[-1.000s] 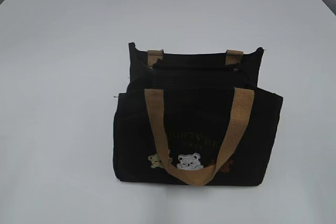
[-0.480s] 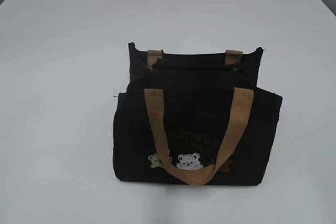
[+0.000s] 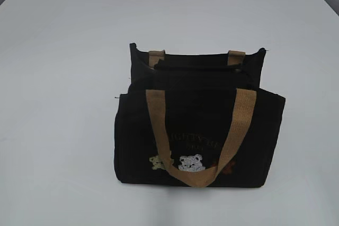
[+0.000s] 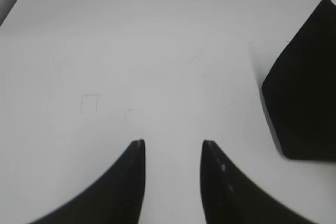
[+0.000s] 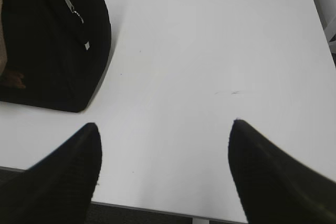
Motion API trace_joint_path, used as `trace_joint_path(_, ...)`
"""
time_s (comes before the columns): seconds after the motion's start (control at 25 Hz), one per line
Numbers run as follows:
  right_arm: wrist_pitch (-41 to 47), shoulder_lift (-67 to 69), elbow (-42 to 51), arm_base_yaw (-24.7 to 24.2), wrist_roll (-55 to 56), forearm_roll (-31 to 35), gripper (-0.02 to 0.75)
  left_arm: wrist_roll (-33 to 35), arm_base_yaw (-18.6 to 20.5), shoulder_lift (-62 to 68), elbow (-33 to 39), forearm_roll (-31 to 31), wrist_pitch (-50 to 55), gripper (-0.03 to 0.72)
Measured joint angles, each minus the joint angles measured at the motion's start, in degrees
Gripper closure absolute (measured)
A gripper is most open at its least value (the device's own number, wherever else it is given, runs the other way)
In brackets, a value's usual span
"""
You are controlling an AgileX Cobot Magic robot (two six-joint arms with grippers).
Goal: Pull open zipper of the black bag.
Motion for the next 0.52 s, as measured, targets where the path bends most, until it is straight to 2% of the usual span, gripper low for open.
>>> trace_joint_path(0.52,0.0,0.0,0.0,0.0,0.0,0.0,0.157,0.0,0.0,0.0,0.0,0.0,0.0,0.449)
